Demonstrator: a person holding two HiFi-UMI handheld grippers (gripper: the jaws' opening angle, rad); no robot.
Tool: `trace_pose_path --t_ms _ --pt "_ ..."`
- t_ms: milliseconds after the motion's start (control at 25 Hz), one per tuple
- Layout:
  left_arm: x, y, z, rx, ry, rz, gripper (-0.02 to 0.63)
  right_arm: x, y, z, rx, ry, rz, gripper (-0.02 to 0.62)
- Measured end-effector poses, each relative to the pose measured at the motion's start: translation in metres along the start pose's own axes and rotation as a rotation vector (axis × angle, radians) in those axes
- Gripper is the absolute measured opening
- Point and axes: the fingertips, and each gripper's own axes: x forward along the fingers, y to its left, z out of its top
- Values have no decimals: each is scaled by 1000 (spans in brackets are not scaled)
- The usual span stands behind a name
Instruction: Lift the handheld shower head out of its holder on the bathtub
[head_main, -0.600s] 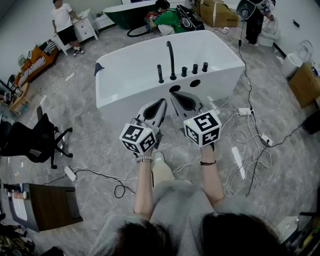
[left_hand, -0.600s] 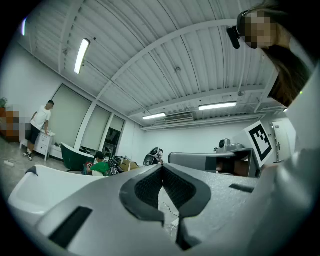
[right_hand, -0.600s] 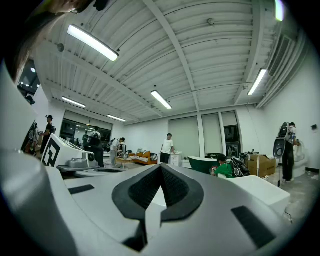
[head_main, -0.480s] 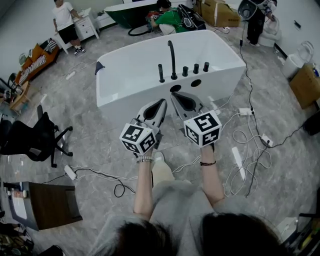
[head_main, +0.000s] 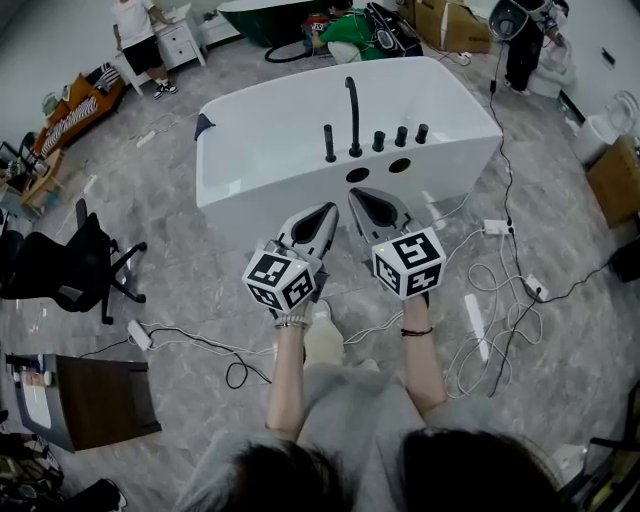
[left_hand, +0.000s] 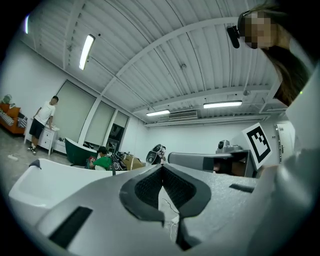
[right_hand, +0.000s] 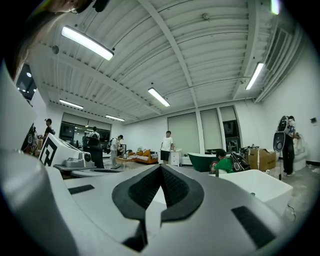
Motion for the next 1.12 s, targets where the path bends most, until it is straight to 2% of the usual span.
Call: trace_pose_path --t_ms 240,640,1120 --pt "22 36 -4 -10 17 4 5 34 -24 -9 17 17 -6 0" --pt "78 116 -16 -57 77 -36 5 119 -65 -34 69 84 -28 0" --pt "109 207 -21 -82 150 -109 5 208 -94 -52 99 139 -123 0"
